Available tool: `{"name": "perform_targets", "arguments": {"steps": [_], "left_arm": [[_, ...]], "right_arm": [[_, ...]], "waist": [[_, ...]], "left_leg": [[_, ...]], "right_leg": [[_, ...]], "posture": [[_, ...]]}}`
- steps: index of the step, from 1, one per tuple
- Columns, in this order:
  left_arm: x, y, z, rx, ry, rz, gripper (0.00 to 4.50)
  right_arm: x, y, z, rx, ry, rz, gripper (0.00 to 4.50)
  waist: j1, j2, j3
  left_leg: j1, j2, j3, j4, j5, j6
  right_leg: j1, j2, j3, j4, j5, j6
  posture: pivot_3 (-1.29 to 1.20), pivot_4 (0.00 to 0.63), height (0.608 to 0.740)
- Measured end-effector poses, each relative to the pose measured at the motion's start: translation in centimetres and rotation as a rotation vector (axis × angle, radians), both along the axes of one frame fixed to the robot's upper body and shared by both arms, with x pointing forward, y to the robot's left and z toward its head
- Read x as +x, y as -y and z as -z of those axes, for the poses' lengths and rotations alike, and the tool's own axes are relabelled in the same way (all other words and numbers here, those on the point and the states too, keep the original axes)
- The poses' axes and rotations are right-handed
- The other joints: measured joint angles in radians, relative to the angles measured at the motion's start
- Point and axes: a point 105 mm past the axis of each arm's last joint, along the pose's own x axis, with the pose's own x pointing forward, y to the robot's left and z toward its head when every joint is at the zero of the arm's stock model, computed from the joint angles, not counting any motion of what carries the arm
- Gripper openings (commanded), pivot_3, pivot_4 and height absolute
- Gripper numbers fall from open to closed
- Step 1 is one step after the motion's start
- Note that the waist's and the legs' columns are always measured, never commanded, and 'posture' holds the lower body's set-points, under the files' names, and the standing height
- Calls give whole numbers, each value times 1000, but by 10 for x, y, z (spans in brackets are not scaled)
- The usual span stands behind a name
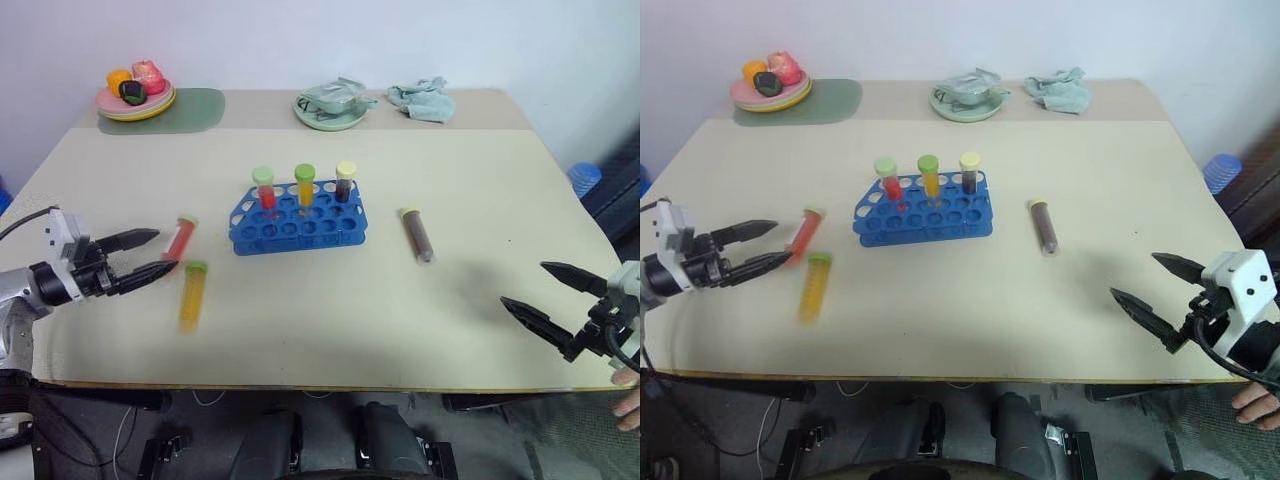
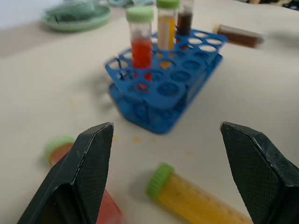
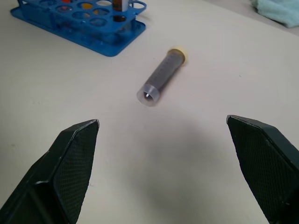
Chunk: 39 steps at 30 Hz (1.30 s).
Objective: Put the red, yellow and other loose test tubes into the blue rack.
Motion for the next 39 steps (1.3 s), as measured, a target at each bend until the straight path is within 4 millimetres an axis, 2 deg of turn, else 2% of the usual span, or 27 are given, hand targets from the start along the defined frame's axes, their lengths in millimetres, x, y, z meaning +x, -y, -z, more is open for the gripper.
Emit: {"name": "perform_targets", "arguments": {"steps": [5,15,18,23,29,35,39], "left_arm": [[-6,-8,9,34,-42,-6,3723],[-16,-3,17,12,-103,15,3723],[-16,0,13,4,-96,27,3723],[-18,16,-2,-56,-86,105,3723],[-16,51,-20,-131,-50,287,3723],[-8,109,-23,-138,42,496,3723],[-4,125,-23,-170,61,527,3723]], "right_arm": [[-4,-14,-3,7,-22,-18,4500],[6,-19,-11,15,-23,-6,4500],[11,-24,-16,18,-1,-21,4500],[25,-31,-19,15,-12,-38,4500],[59,-29,-18,-14,-161,41,4500],[115,-38,-22,136,-449,91,4500],[145,-47,-12,221,-591,138,4500]], "waist": [[2,0,0],[4,0,0],[5,0,0],[4,0,0],[1,0,0],[-19,0,1],[-24,0,0]], "left_leg": [[0,0,0,0,0,0],[-1,0,0,-1,0,0],[-1,0,0,-1,0,0],[-1,0,0,-1,0,0],[-1,0,0,-1,0,0],[-3,0,0,-1,0,0],[-10,0,1,1,4,-7]], "right_leg": [[0,0,0,0,0,0],[0,0,0,-1,0,-1],[0,0,0,-2,0,-1],[0,0,0,-2,0,-1],[-1,0,0,-2,-2,-3],[-3,0,-1,-1,0,-1],[-11,0,-1,1,0,-1]], "posture": [[0,150,740],[0,150,740],[0,150,740],[0,150,740],[0,150,740],[0,150,740],[0,150,740]]}}
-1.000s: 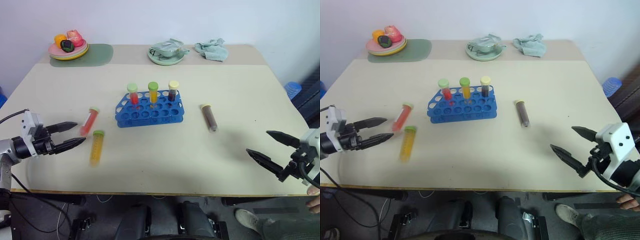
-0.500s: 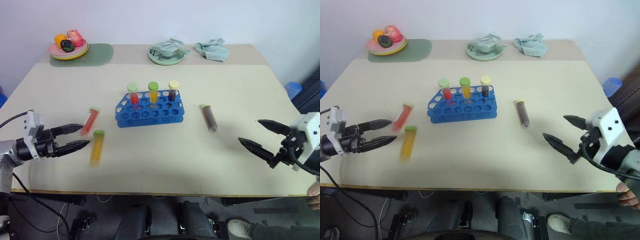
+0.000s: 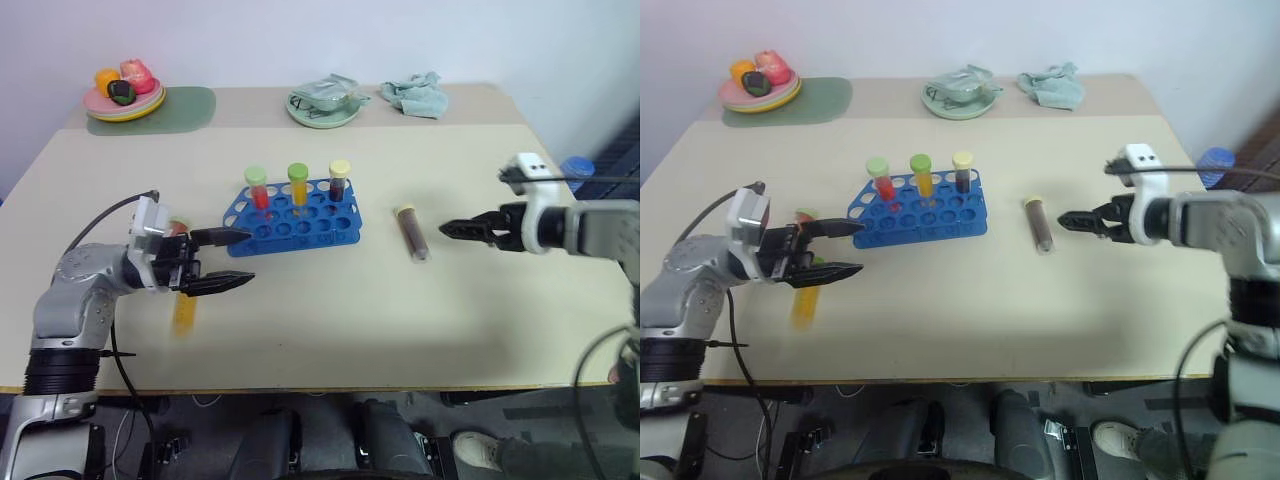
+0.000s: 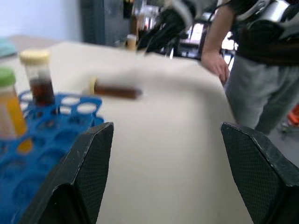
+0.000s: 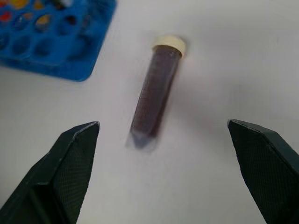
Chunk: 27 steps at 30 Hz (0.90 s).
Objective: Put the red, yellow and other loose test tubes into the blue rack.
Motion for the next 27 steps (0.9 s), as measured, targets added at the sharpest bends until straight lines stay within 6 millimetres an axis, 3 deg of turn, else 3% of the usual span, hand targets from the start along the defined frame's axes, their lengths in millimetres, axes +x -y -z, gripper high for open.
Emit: {"name": "perform_targets", "arguments": {"steps": [10,16,23,27], "left_arm": [[0,7,13,34,-5,35,3723],[0,11,14,37,-2,50,3723],[-7,11,22,47,-19,37,3723],[-11,11,23,57,-16,32,3778]], "right_arm": [[47,-14,13,7,-136,96,4500],[55,-27,40,-45,-197,74,4500],[70,-34,44,-83,-143,81,4500],[76,-38,50,-93,-120,87,2668]], "waist": [[4,0,0],[0,0,0],[-15,-1,-1],[-27,-1,-1]], "left_leg": [[-7,-1,0,3,1,-1],[-6,-1,0,2,2,-2],[-4,-1,0,3,2,-3],[0,-1,0,2,2,-3]], "right_leg": [[-6,0,0,2,0,0],[-7,0,-1,4,0,0],[-4,0,0,4,0,0],[-1,0,0,5,1,0]], "posture": [[0,150,740],[0,150,740],[0,150,740],[0,150,740]]}}
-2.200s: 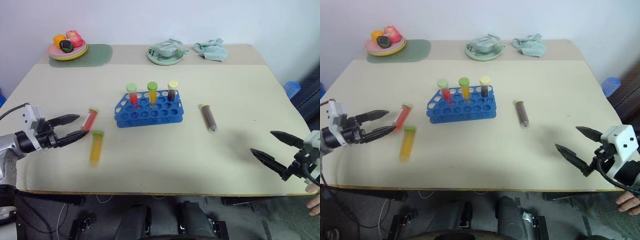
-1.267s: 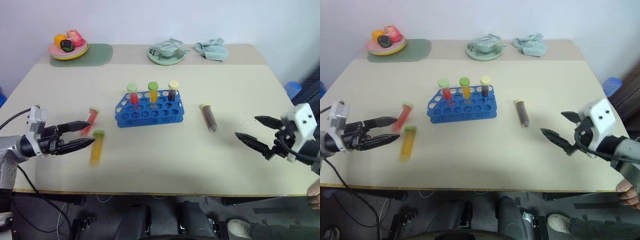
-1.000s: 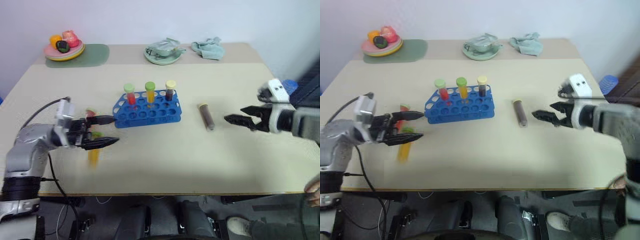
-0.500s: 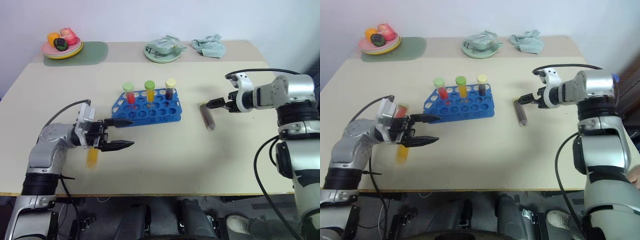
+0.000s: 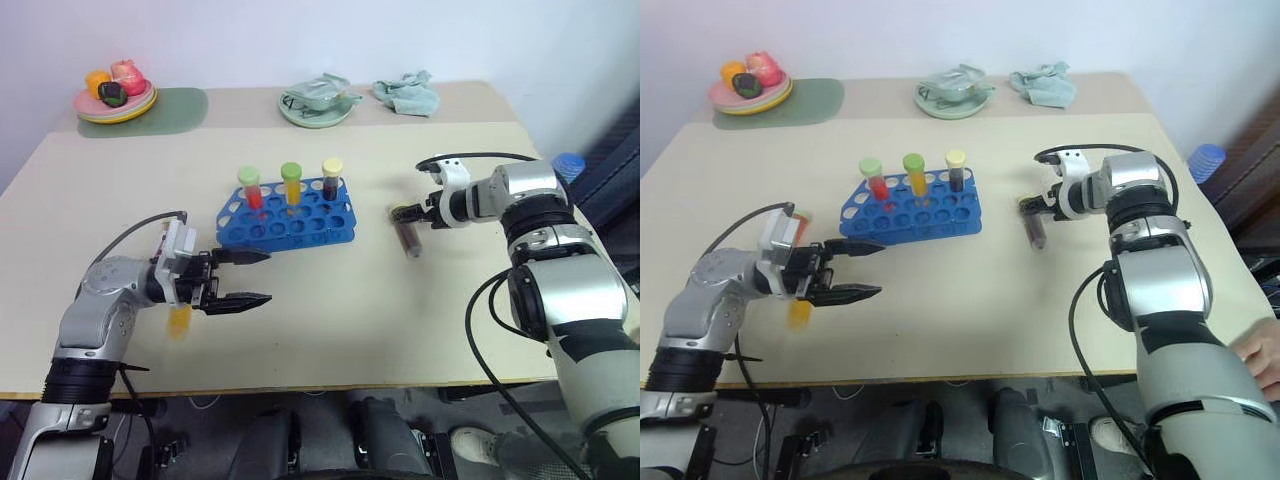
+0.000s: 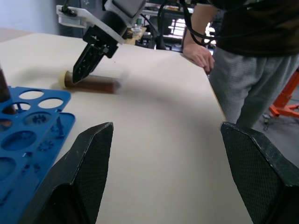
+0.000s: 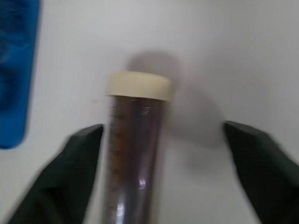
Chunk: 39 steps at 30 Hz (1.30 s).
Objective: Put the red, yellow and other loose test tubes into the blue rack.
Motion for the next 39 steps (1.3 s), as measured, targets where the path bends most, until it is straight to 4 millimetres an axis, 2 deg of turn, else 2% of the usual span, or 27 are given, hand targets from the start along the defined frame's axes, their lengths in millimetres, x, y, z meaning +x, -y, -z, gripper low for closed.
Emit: {"name": "perform_targets", "arguments": {"steps": [3,11,14,16,18,20,23,25,29,34,36,39], "left_arm": [[-1,1,1,3,-5,-9,3778],[-2,-2,3,11,-11,-28,3778],[-3,-2,3,11,-11,-30,3778],[-4,-5,4,9,-14,-41,3778],[-4,-7,5,10,-16,-52,3778],[-4,-9,4,10,-15,-60,3778],[-4,-12,4,11,-15,-69,3778],[-4,-13,5,11,-16,-75,3778],[-2,-19,2,13,-11,-97,3778],[0,-20,0,11,-6,-103,3778],[0,-22,0,10,-7,-119,3778],[-2,-32,1,9,-18,-167,3778]], "right_arm": [[2,-9,3,-9,10,-24,1283],[3,-14,-1,-96,27,-107,1283],[-4,-22,-3,-71,25,-165,1283],[-11,-28,-11,-50,54,-208,1283],[-21,-37,-28,3,115,-244,1283],[-31,-49,-54,68,219,-284,1283],[-47,-65,-99,223,467,-323,1283],[-56,-65,-112,234,629,-333,1283],[-64,-77,-106,281,842,-335,1283],[-61,-100,-118,348,1147,-337,1283],[-57,-105,-114,374,1239,-321,1283],[-53,-115,-100,422,1288,-303,1283]], "waist": [[1,0,0],[1,1,0],[3,1,0],[5,1,1],[8,2,1],[10,2,1],[11,1,1],[13,1,0],[9,1,0],[2,1,1],[2,1,1],[0,2,1]], "left_leg": [[1,0,0,-1,0,0],[1,0,0,-1,0,0],[-2,0,0,-1,0,0],[-6,0,-1,-1,0,0],[-7,0,-1,-1,0,0],[-8,0,-1,-1,0,0],[-7,0,-1,-1,0,0],[-6,0,-2,-1,0,1],[-5,0,-2,-1,-1,2],[-4,0,-2,-1,1,-2],[-4,0,-2,-1,1,-2],[-4,0,-2,-1,1,-2]], "right_leg": [[1,0,0,0,0,0],[1,0,0,0,0,0],[-2,0,0,0,0,0],[-7,0,0,0,0,0],[-8,0,-1,0,0,0],[-8,0,-1,0,0,0],[-7,0,-1,0,0,0],[-5,0,-1,-1,0,0],[-5,0,-1,0,0,0],[-6,2,-1,3,0,0],[-6,2,-1,3,0,0],[-6,2,-1,3,0,0]], "posture": [[0,150,740],[0,150,740],[0,150,740],[0,150,740],[0,150,740],[0,150,740],[0,150,740],[0,150,740],[0,150,740],[0,150,740],[0,150,740],[0,150,740]]}}
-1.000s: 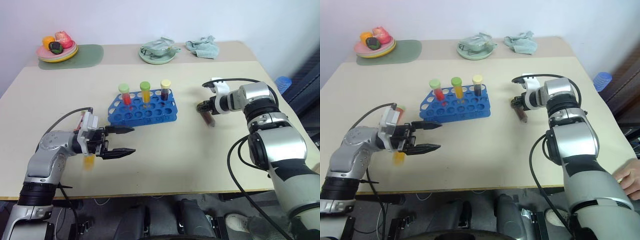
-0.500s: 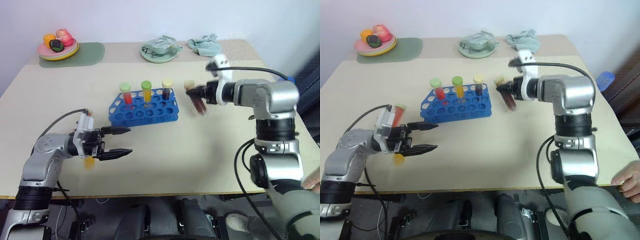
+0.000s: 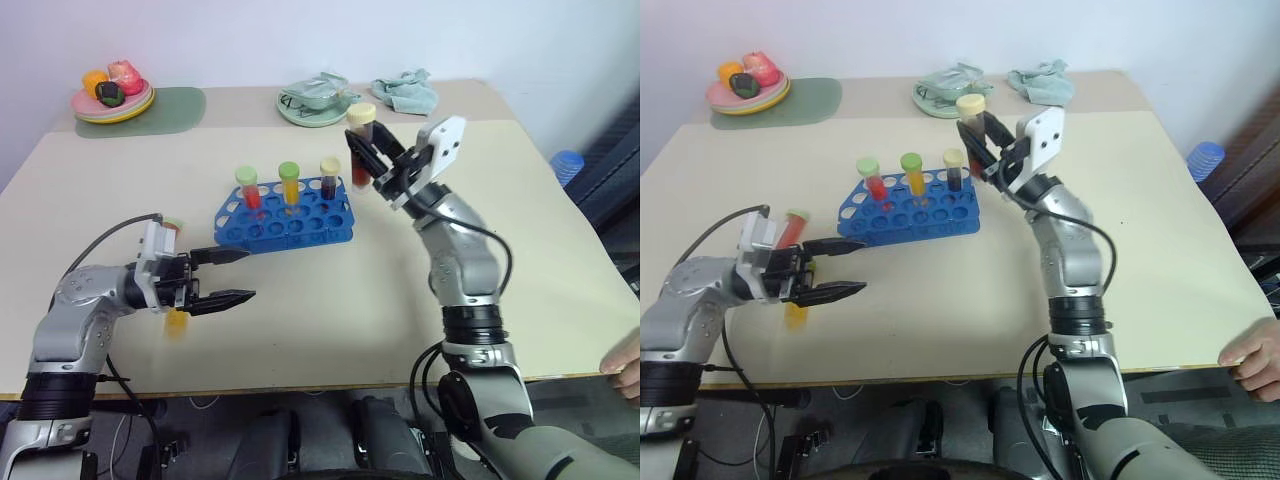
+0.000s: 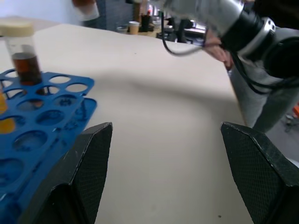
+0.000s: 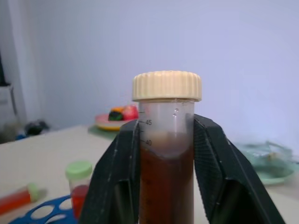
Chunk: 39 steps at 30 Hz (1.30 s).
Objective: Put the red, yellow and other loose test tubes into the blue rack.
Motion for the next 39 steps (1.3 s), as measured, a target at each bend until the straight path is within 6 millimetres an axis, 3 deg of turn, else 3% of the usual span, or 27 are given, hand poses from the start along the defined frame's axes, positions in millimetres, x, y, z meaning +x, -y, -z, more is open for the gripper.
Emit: {"name": "perform_targets", "arguments": {"steps": [8,17,23,30,33,37,39], "left_arm": [[-7,-8,-4,-15,2,-85,3778],[-12,-9,-9,-27,15,-150,3778],[-17,-11,-12,-20,13,-173,3778],[-21,-13,-16,-26,13,-183,3778],[-20,-13,-18,-41,11,-194,3778],[-17,-16,-22,-80,3,-227,3778],[-14,-18,-24,-116,-2,-261,3778]], "right_arm": [[0,-21,33,27,43,-54,1283],[9,-27,74,52,-43,-56,1283],[20,-25,83,52,-78,-27,1283],[21,-23,93,46,-92,-2,1283],[20,-22,95,46,-81,22,2374],[20,-9,100,31,-57,130,4411],[21,-5,98,-10,-25,186,4464]], "waist": [[3,0,0],[-1,0,0],[-10,0,0],[-15,1,0],[-15,1,0],[-18,1,1],[-20,1,1]], "left_leg": [[0,0,0,0,0,0],[1,0,0,0,0,-1],[16,0,-1,-4,0,0],[16,0,-1,-4,0,-1],[16,0,-1,-4,0,-1],[15,0,-1,-4,0,-1],[16,0,-1,-4,0,-1]], "right_leg": [[1,0,0,0,0,0],[1,0,0,0,0,0],[15,0,0,-3,0,-1],[15,0,0,-3,0,-1],[15,0,0,-3,0,-1],[15,0,0,-3,0,-1],[15,0,0,-3,0,-1]], "posture": [[0,150,740],[0,150,740],[0,150,740],[0,150,740],[0,150,740],[0,150,740],[0,150,740]]}}
